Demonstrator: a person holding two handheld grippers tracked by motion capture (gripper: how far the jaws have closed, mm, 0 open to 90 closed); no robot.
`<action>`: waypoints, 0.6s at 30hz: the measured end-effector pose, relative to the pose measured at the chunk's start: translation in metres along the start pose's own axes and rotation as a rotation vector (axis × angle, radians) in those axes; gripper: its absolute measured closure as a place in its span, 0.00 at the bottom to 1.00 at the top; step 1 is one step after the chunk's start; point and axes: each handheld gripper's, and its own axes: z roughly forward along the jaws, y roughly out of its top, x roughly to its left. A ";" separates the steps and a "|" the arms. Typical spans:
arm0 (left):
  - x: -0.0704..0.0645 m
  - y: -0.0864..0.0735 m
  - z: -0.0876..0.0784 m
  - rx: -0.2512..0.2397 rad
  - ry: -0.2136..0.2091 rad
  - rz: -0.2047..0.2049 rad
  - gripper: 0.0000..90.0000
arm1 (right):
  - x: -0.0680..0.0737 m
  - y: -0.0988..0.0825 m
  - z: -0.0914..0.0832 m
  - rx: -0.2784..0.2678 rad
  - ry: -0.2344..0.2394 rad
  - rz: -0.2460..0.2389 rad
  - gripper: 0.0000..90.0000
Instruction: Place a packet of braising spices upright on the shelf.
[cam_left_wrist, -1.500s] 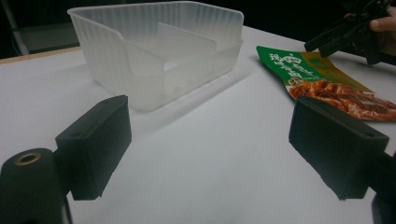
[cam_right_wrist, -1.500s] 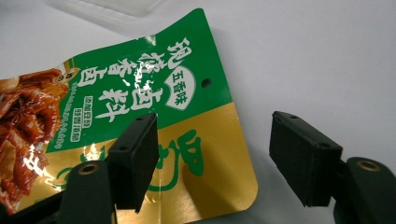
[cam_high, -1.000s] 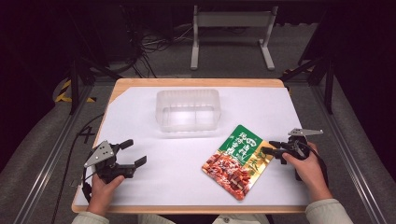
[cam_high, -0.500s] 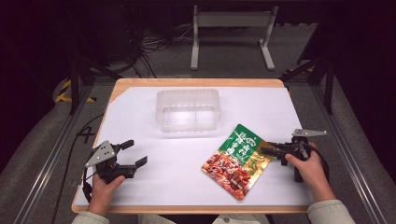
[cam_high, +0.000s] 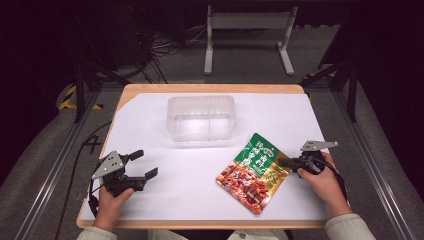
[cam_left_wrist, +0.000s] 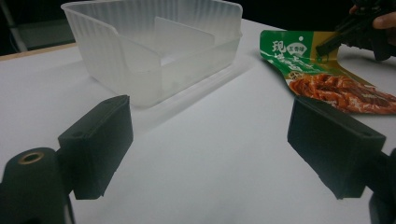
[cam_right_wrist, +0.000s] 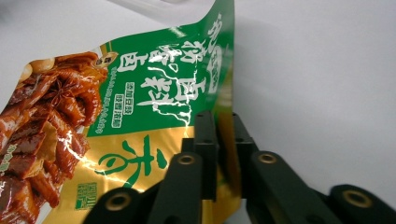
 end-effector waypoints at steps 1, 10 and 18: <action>0.000 0.000 0.000 -0.003 0.000 -0.005 0.16 | 0.000 0.000 -0.001 -0.005 0.002 0.005 1.00; 0.000 0.000 0.000 -0.004 0.003 -0.008 0.17 | 0.006 0.007 -0.015 -0.070 0.027 0.042 1.00; 0.000 0.000 -0.001 -0.005 0.003 -0.011 0.17 | 0.016 0.016 -0.031 -0.120 0.032 0.044 1.00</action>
